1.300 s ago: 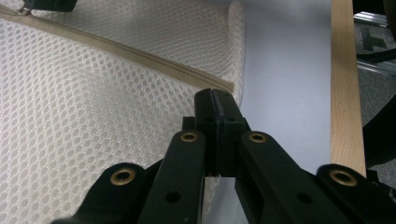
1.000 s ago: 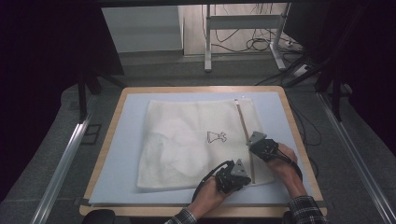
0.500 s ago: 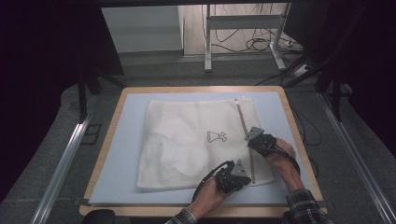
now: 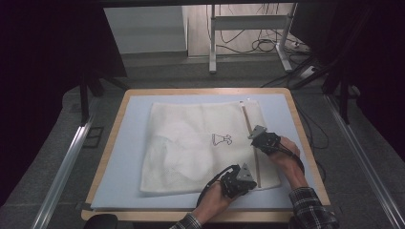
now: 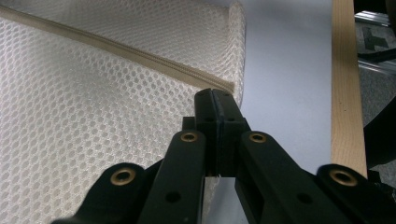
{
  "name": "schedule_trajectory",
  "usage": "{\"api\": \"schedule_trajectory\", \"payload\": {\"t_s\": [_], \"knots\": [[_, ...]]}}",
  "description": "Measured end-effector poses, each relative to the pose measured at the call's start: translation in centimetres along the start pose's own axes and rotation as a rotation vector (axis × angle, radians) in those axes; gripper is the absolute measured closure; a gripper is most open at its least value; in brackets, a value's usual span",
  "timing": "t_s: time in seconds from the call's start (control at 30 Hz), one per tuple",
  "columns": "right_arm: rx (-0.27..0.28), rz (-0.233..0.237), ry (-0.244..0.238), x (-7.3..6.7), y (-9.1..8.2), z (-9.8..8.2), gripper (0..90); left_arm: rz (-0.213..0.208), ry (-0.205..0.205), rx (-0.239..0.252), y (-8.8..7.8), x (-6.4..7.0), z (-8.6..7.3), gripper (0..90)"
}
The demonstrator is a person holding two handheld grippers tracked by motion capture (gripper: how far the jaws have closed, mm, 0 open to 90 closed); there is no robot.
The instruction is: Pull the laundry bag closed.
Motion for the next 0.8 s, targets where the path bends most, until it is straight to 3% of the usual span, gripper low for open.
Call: {"api": "schedule_trajectory", "payload": {"t_s": [0.8], "knots": [[-0.016, -0.006, 0.032, 1.6, 1.7, 1.7, 85.9, 0.003, 0.002, 0.001, 0.0, 0.0, 0.0, 89.9]]}}
Point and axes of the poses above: each handheld gripper's, and its own axes: y roughly forward along the jaws, z roughly out of its top, x roughly to its right, the point moved 7 cm from there along y, roughly forward along the jaws, and after that the axes turned 11 degrees about -x, right-handed, at the moved point
